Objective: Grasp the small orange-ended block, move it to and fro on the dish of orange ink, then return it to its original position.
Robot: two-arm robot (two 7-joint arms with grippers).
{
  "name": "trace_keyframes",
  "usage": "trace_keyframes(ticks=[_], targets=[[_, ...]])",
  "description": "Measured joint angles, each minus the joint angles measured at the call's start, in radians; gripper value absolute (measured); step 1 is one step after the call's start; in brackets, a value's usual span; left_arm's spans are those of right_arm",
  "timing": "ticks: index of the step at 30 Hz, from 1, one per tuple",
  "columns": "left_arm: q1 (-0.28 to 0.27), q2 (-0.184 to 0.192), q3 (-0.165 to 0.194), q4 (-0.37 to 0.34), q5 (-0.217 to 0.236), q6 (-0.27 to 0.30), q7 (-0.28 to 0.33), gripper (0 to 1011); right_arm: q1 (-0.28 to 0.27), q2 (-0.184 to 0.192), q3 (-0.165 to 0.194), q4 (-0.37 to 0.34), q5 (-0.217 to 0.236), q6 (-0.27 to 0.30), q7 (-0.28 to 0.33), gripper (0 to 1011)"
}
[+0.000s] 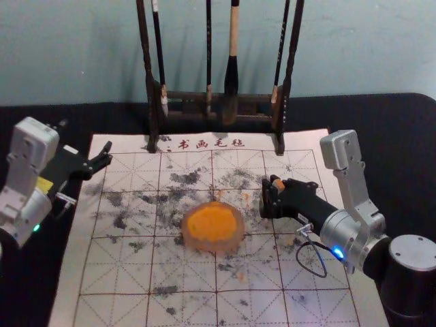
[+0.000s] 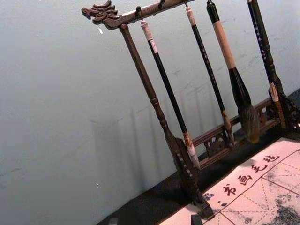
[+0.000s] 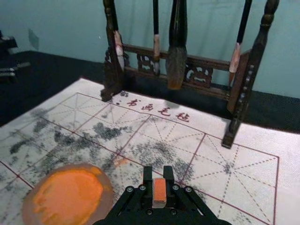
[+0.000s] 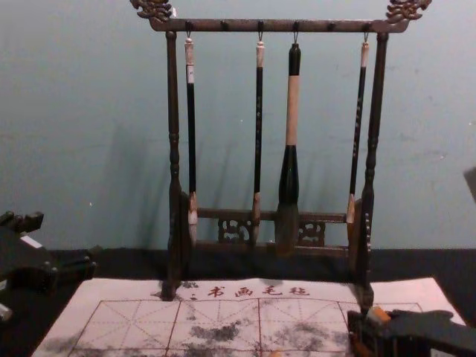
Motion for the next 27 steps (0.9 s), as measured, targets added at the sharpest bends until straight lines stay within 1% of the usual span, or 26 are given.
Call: trace_keyframes(ticks=[4,8,9,15,18,19,21,23,24,26,27], targets=[[0.0,0.0,0.0,0.0,0.0,0.0,0.0,1001,-0.004,-0.004,0.012,-0.015,0.005,-0.001,0.02,113],[0.0,0.0,0.0,0.0,0.0,0.0,0.0,1001,-0.004,0.01,0.03,-0.052,0.006,0.009,0.05,113],[0.0,0.0,0.0,0.0,0.0,0.0,0.0,1001,-0.004,0.01,0.03,-0.052,0.006,0.009,0.05,113],[0.0,0.0,0.0,0.0,0.0,0.0,0.0,1001,0.003,0.05,0.059,-0.119,0.001,0.009,0.1,113],[0.0,0.0,0.0,0.0,0.0,0.0,0.0,1001,0.01,0.062,0.067,-0.131,-0.001,0.0,0.116,113],[0.0,0.0,0.0,0.0,0.0,0.0,0.0,1001,0.022,0.069,0.069,-0.132,-0.004,-0.008,0.132,113],[0.0,0.0,0.0,0.0,0.0,0.0,0.0,1001,0.034,0.074,0.068,-0.128,-0.005,-0.014,0.145,113],[0.0,0.0,0.0,0.0,0.0,0.0,0.0,1001,0.059,0.08,0.059,-0.11,-0.006,-0.02,0.173,113],[0.0,0.0,0.0,0.0,0.0,0.0,0.0,1001,0.081,0.084,0.049,-0.091,-0.006,-0.023,0.196,113],[0.0,0.0,0.0,0.0,0.0,0.0,0.0,1001,0.091,0.086,0.044,-0.082,-0.006,-0.026,0.208,113],[0.0,0.0,0.0,0.0,0.0,0.0,0.0,1002,0.115,0.089,0.031,-0.06,-0.005,-0.03,0.232,113]])
